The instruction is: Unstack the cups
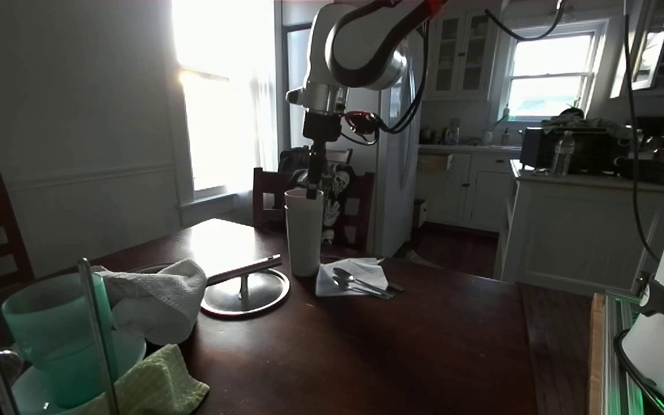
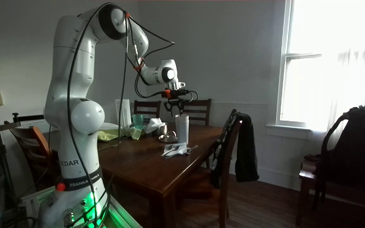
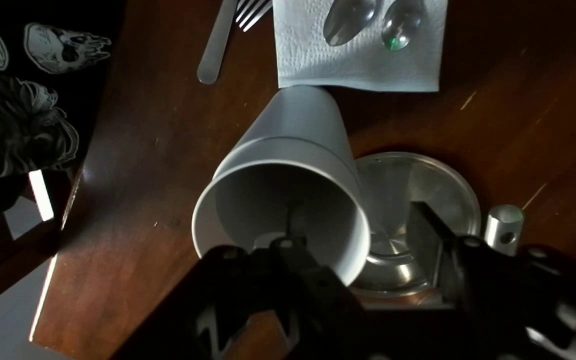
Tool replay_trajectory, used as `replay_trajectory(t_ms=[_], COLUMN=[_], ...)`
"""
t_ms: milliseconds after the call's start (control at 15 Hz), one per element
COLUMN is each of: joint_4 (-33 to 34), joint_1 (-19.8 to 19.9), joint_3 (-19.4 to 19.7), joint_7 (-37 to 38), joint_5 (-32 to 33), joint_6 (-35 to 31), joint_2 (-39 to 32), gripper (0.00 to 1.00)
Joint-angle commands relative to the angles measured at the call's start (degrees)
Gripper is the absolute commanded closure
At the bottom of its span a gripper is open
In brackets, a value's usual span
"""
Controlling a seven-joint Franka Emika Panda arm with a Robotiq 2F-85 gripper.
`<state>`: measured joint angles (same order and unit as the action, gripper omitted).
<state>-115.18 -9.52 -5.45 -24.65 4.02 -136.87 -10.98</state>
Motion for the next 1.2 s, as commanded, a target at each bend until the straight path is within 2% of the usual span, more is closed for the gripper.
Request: replay_trajectory(t_ms=[0, 67, 133, 333, 400, 467, 533, 600, 867, 1000, 1133], joint_4=[2.5, 2.8, 3.2, 3.5, 3.4, 3.3, 3.2, 2.8, 1.6, 1.0, 0.1], joint_1=[0.8, 0.8, 0.8, 0.8, 0.8, 0.8, 0.7, 0.8, 0.5, -0.5, 0.1], joint_3=[-1.3, -1.4, -1.5, -1.5, -1.5, -1.5, -1.5, -1.8, -2.2, -1.9, -4.8], joint_7=[1.0, 1.1, 1.2, 1.5, 1.6, 1.6, 1.6, 1.4, 1.2, 2.1, -1.9], joint_5=[2.7, 3.0, 3.3, 4.1, 4.5, 4.7, 4.8, 4.3, 4.9, 9.1, 3.3], joint_6=[-2.4, -2.7, -2.4, -1.8, -1.9, -2.0, -2.0, -1.5, -1.0, -1.4, 3.5], joint_2=[-2.7, -3.0, -3.4, -4.1, -4.3, -4.3, -4.3, -3.9, -1.8, 0.4, 3.3], gripper=[0.57, 0.61, 0.58, 0.65, 0.75, 0.89, 0.91, 0.99, 1.0, 0.99, 0.99])
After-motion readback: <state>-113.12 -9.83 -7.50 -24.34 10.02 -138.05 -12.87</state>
